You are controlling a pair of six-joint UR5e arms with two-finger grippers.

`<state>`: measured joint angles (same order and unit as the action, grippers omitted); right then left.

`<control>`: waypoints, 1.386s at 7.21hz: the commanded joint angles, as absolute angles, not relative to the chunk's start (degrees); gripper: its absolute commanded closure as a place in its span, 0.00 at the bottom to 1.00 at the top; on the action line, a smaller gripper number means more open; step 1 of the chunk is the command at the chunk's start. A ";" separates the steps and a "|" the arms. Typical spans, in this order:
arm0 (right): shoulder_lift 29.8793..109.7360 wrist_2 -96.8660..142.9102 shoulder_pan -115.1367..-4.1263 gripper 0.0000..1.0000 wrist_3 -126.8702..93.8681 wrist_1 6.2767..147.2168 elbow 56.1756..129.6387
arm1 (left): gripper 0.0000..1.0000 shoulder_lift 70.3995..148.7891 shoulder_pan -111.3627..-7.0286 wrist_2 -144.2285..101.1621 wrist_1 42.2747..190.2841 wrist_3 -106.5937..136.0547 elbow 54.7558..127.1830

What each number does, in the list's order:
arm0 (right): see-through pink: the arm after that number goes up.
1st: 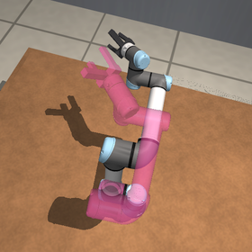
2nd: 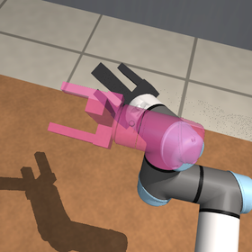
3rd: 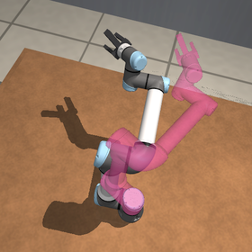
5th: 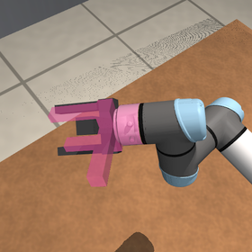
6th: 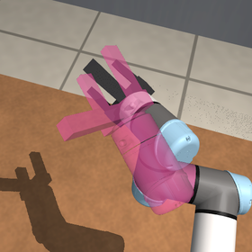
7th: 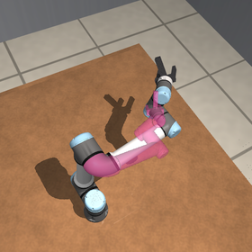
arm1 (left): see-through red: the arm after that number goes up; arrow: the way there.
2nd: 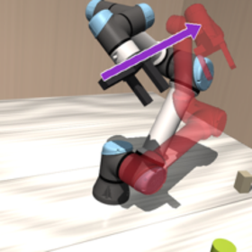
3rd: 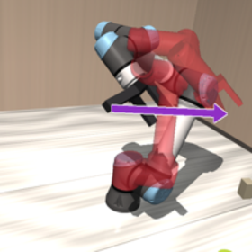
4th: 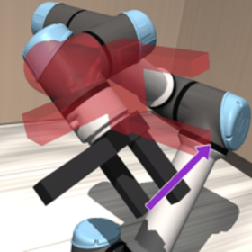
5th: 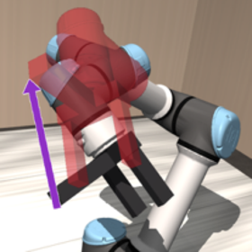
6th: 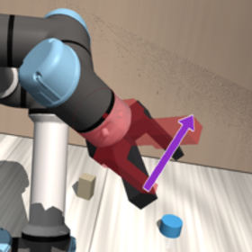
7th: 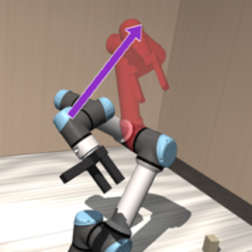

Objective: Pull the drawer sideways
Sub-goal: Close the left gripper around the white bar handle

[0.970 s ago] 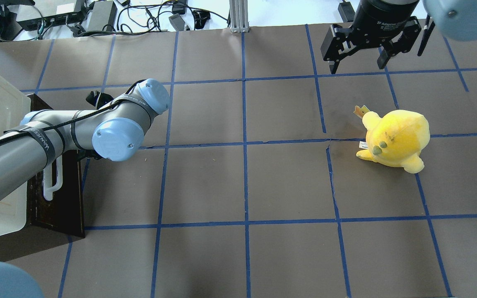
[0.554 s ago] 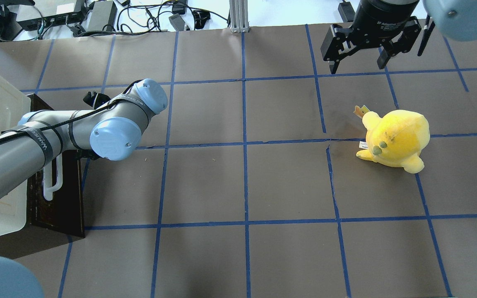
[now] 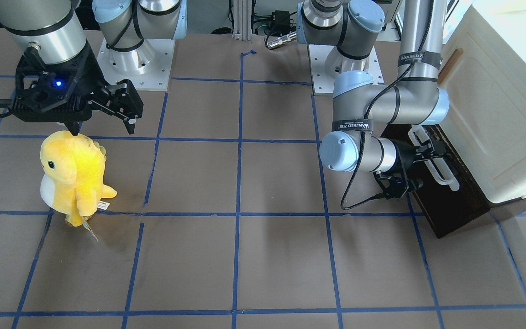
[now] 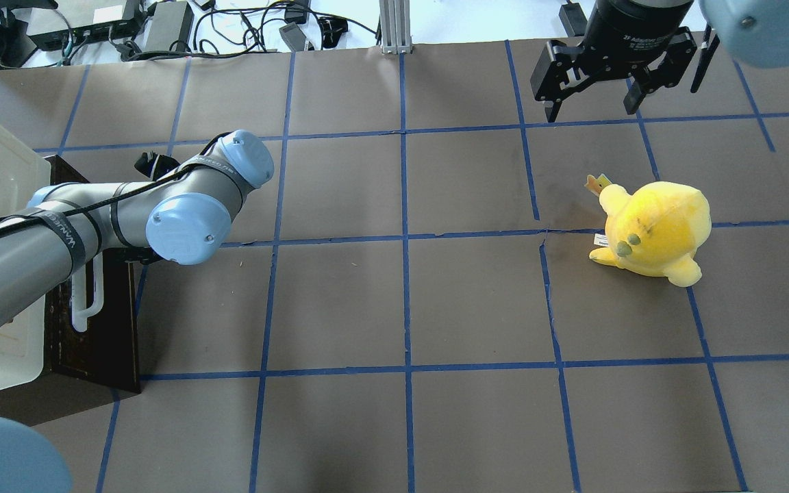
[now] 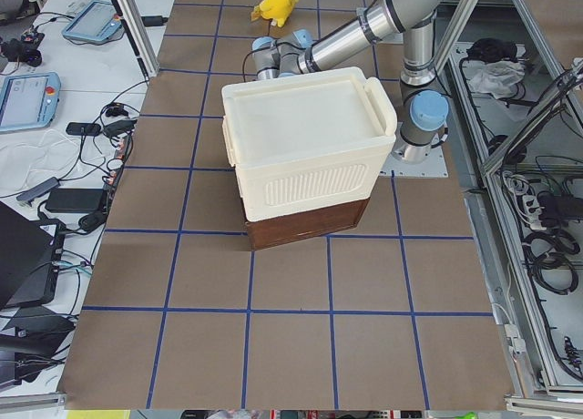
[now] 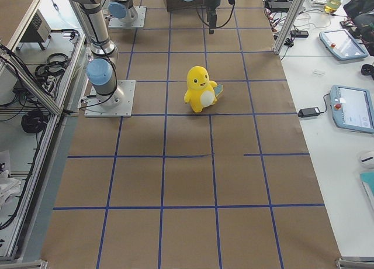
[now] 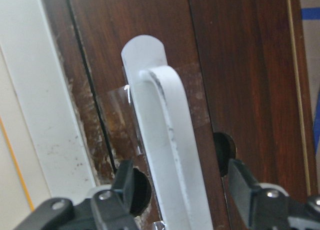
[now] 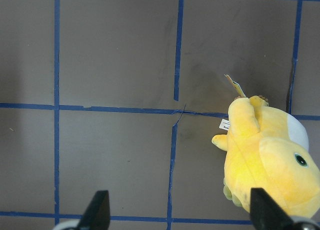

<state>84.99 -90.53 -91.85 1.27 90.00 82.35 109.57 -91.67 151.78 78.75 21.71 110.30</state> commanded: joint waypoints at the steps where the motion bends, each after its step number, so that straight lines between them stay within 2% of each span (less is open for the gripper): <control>1: 84.99 -90.53 -91.85 0.00 1.23 90.00 82.35 | 0.34 109.60 -91.67 151.61 78.75 21.71 110.30; 2: 84.99 -90.53 -91.85 0.00 1.23 90.00 82.35 | 0.34 109.60 -91.67 151.52 78.84 21.62 110.22; 5: 84.99 -90.53 -91.85 0.00 1.23 90.00 82.35 | 0.47 109.60 -91.67 151.44 78.84 21.62 110.30; 8: 84.99 -90.53 -91.85 0.00 1.32 90.00 82.35 | 0.51 109.60 -91.67 151.52 78.84 21.45 110.30; 9: 84.99 -90.53 -91.85 0.00 1.23 90.00 82.35 | 0.60 109.60 -91.67 151.52 78.84 21.45 110.30; 10: 84.99 -90.53 -91.85 0.00 1.23 90.00 82.35 | 0.60 109.60 -91.67 151.44 78.84 21.45 110.30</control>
<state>84.99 -90.53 -91.85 1.25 90.00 82.36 109.60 -91.67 151.50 78.84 21.46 110.31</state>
